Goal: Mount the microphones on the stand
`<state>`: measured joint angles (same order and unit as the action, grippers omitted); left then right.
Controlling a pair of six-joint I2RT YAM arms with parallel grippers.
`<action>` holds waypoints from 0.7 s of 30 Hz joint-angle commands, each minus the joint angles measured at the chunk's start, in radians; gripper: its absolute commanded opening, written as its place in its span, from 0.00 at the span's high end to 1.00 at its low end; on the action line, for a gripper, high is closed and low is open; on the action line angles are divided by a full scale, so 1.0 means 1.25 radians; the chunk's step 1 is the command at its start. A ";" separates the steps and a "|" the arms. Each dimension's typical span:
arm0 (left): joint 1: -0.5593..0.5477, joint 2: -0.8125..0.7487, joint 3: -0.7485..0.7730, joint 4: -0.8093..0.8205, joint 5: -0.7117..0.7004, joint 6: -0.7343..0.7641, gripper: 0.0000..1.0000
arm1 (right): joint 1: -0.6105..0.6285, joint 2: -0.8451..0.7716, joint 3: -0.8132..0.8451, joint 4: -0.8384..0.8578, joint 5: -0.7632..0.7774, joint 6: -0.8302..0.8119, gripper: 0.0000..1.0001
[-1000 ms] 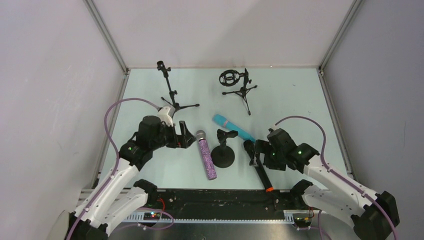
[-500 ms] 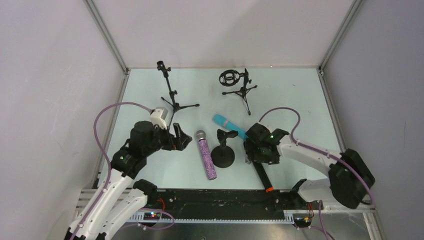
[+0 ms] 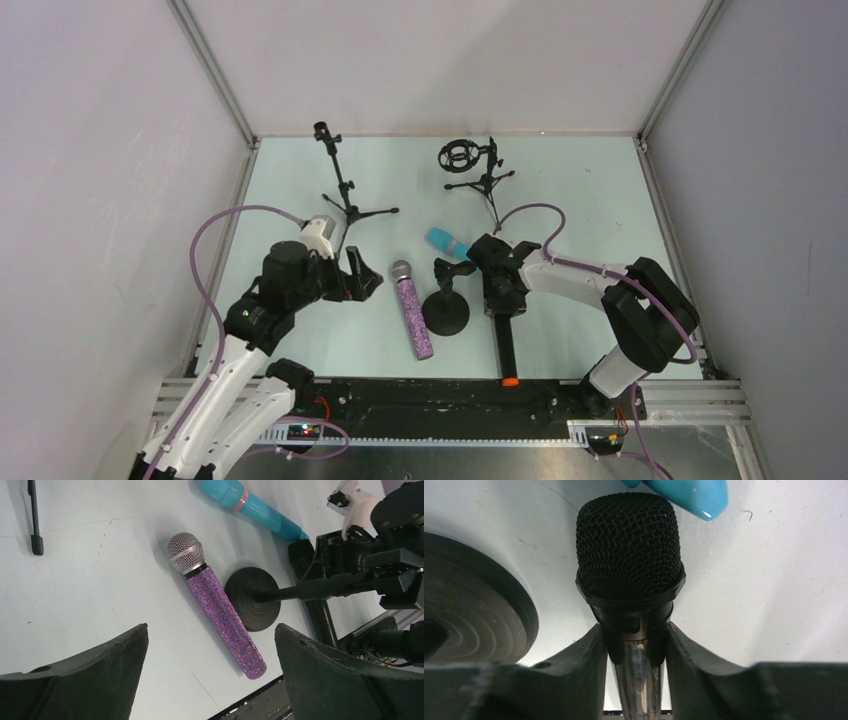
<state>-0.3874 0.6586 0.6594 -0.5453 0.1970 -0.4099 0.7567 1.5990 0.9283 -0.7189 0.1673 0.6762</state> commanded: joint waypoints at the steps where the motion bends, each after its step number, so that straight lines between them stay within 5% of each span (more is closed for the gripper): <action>1: 0.007 -0.026 -0.003 0.009 0.008 -0.002 0.00 | 0.002 0.006 0.026 0.004 0.016 0.019 0.66; 10: 0.006 -0.033 -0.003 0.010 0.011 -0.002 0.00 | -0.012 0.002 0.025 0.006 0.007 0.037 0.71; 14: 0.007 -0.036 -0.003 0.009 0.010 -0.002 0.00 | -0.008 -0.014 0.025 0.001 0.019 0.037 0.49; 21: 0.006 -0.040 -0.004 0.010 0.006 -0.003 0.00 | -0.001 -0.080 0.023 -0.003 0.050 0.030 0.31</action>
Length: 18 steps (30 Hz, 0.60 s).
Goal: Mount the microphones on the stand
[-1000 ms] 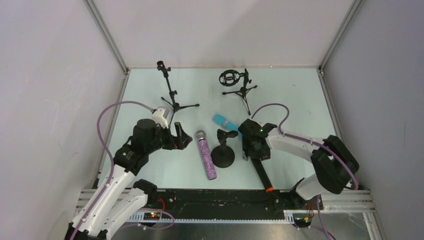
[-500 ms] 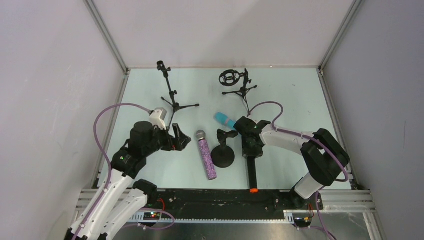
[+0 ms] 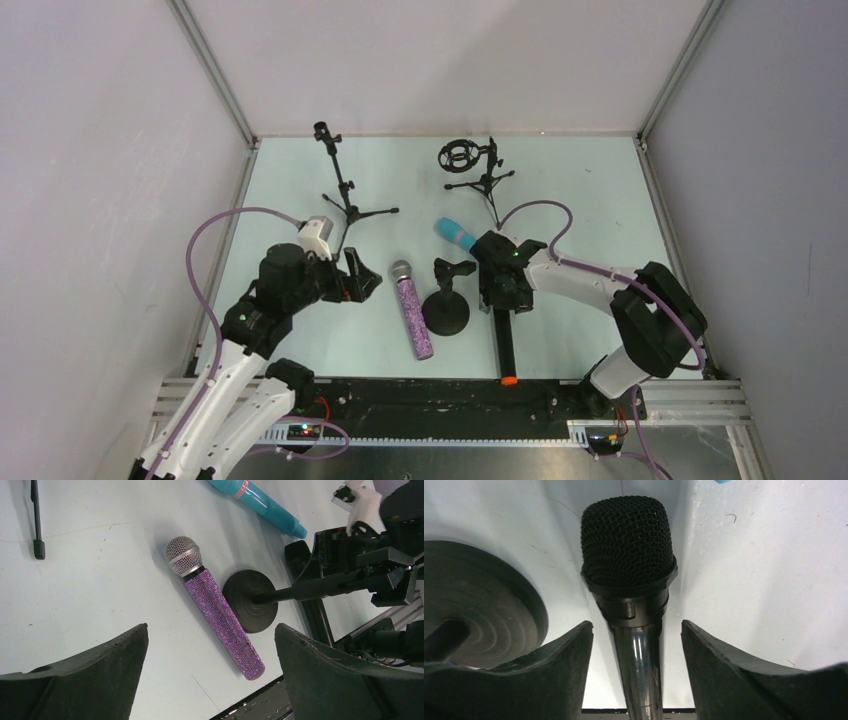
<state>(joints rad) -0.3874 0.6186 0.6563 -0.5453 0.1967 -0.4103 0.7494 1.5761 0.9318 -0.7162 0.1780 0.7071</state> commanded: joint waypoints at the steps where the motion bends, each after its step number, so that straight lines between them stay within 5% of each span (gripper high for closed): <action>1: 0.006 -0.008 -0.001 0.010 0.006 -0.003 0.00 | 0.004 -0.067 0.018 -0.006 0.050 0.005 0.28; 8: 0.007 -0.008 -0.002 0.010 -0.003 -0.004 0.00 | -0.010 -0.123 -0.020 0.027 0.018 -0.005 0.26; 18: 0.006 -0.002 -0.002 0.010 -0.004 -0.006 0.00 | -0.005 -0.058 -0.044 0.055 -0.022 -0.021 0.38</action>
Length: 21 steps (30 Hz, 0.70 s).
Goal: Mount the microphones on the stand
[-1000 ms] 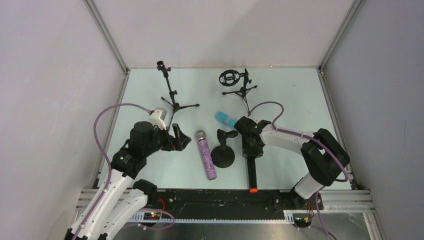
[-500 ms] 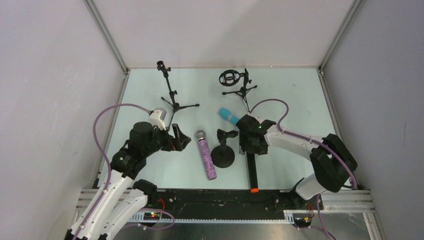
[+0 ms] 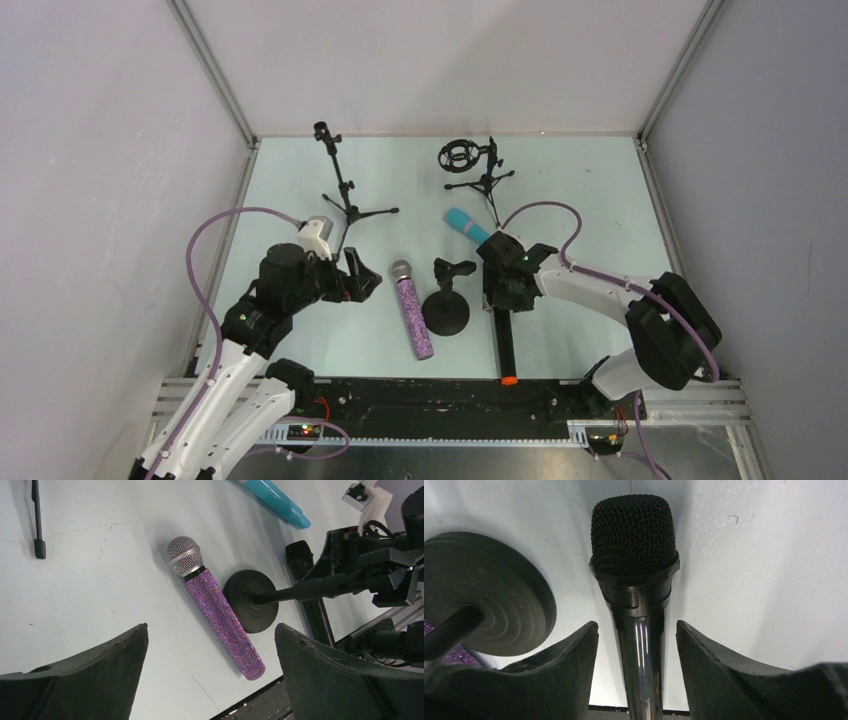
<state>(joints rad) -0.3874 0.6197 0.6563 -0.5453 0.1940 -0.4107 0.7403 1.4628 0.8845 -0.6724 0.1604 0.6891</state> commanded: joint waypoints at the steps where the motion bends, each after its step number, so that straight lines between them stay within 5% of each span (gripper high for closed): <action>1: 0.007 -0.003 -0.002 0.010 -0.002 -0.005 0.00 | 0.004 0.048 -0.007 0.020 -0.007 -0.004 0.38; 14: 0.008 0.002 -0.003 0.009 -0.004 -0.004 0.00 | 0.033 0.096 -0.039 0.033 0.005 0.025 0.49; 17: 0.007 0.002 -0.003 0.010 -0.005 -0.005 0.00 | 0.034 0.104 -0.045 0.036 0.011 0.028 0.66; 21: 0.008 0.002 -0.003 0.009 -0.005 -0.005 0.00 | 0.034 0.100 -0.045 0.038 0.012 0.027 0.76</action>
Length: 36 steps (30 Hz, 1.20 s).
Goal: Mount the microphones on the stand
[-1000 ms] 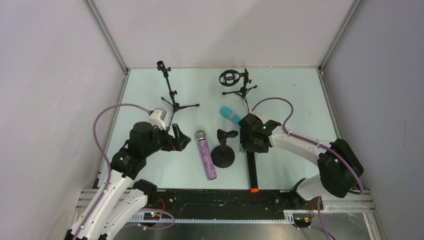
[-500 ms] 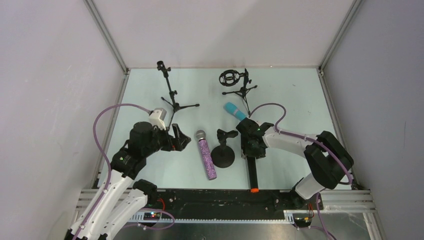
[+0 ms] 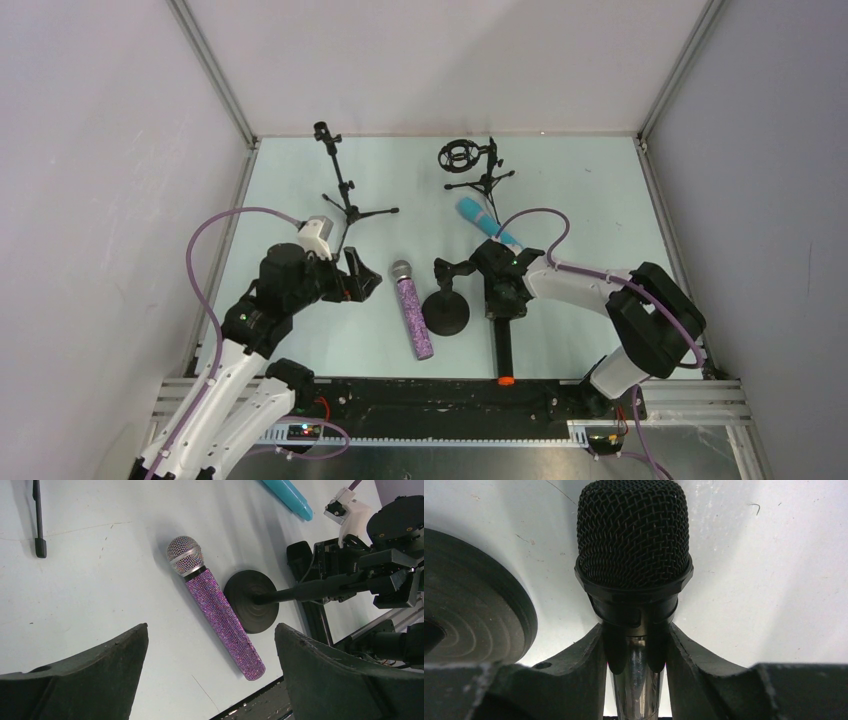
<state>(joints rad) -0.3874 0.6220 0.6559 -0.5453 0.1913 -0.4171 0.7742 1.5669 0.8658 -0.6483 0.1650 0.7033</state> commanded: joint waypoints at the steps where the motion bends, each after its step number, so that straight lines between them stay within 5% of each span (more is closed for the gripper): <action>1: 0.007 0.001 -0.003 0.010 -0.003 0.000 0.00 | 0.006 0.014 -0.030 0.019 0.008 0.015 0.77; 12: 0.008 -0.004 -0.003 0.010 -0.008 -0.001 0.00 | 0.002 -0.092 -0.030 0.015 -0.003 -0.003 1.00; 26: 0.011 -0.003 -0.004 0.011 -0.011 -0.004 0.00 | -0.005 -0.307 -0.030 -0.020 0.085 -0.034 1.00; 36: 0.014 -0.003 -0.002 0.011 -0.009 -0.003 0.00 | -0.012 -0.535 -0.030 0.077 0.063 -0.109 1.00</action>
<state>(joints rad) -0.3828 0.6216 0.6548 -0.5453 0.1860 -0.4179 0.7681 0.9829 0.8169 -0.6506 0.2337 0.6151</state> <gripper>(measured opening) 0.996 0.445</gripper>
